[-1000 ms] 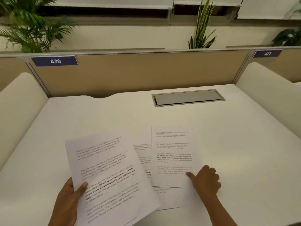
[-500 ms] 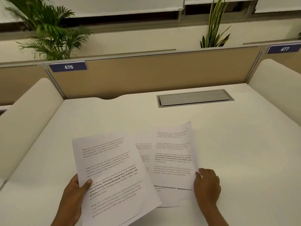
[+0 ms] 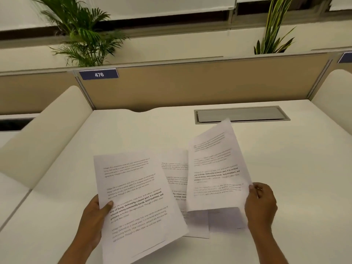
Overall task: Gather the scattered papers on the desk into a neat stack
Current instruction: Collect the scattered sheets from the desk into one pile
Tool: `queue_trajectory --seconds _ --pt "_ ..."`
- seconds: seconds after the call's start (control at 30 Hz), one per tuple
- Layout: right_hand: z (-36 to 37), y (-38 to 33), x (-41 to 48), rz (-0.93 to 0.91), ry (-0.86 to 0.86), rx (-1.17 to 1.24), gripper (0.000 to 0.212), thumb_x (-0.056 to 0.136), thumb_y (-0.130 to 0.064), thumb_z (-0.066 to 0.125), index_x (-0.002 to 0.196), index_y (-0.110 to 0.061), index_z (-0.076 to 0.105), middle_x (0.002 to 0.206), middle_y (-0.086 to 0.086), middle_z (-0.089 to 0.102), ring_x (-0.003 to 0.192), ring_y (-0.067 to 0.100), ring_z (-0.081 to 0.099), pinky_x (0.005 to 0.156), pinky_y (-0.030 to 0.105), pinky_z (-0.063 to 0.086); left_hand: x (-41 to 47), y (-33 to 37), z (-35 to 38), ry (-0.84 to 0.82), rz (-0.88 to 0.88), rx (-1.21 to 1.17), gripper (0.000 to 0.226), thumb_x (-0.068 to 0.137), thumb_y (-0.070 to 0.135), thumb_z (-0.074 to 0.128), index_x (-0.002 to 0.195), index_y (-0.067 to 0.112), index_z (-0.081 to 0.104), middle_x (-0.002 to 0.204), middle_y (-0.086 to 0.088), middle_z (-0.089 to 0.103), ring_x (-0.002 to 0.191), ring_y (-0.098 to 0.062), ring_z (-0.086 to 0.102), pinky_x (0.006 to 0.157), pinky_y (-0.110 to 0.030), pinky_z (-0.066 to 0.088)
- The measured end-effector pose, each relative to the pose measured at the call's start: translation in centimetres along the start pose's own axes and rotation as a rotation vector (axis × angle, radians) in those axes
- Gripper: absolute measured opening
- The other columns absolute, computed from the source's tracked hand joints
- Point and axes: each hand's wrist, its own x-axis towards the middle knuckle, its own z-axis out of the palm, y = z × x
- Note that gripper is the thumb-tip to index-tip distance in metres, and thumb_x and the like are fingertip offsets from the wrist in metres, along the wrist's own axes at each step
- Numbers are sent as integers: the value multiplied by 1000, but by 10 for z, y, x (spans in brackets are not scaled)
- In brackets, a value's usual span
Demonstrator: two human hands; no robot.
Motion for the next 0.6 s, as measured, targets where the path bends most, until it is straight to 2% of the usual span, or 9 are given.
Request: queue_trajectory --seconds 0.07,0.17,0.23,0.37,0.5,0.6 --pt "-8 -10 4 52 -24 74 6 91 -10 58 88 -14 61 77 1 63 70 23 57 67 31 41 -1 -2 2 3 -5 -1 27 92 0 57 115 13 62 112 -14 72 99 -39 68 83 -51 55" --pt "-19 -25 -2 82 -98 181 12 90 -12 59 83 -21 60 77 -4 66 69 18 61 59 28 45 -2 -2 6 5 -2 0 26 91 1 59 113 15 63 109 -10 74 92 -34 72 70 -42 59" --pt "-20 -33 -15 90 -180 204 15 90 -13 61 79 -24 60 79 -3 69 70 17 62 60 29 47 -3 -2 11 6 5 7 24 91 2 60 108 18 65 106 -8 75 88 -28 74 69 -39 59" --pt "-11 -40 -52 67 -334 132 15 89 -13 62 77 -21 62 74 2 71 65 19 61 56 31 44 -6 0 28 -81 1 13 26 90 5 62 115 14 64 109 -12 75 94 -34 73 80 -48 57" --pt "-6 -37 -77 84 -468 46 12 89 -14 61 79 -20 60 79 -1 71 76 19 64 61 28 44 -14 8 52 -171 -24 14 26 81 5 71 106 11 67 100 -15 77 88 -35 74 70 -44 59" --pt "-7 -36 -81 97 -541 -52 9 91 -19 59 83 -19 56 82 -5 64 77 10 60 59 23 40 -20 10 67 -212 -32 34 27 78 -6 62 98 10 71 97 -19 76 85 -36 73 69 -43 58"
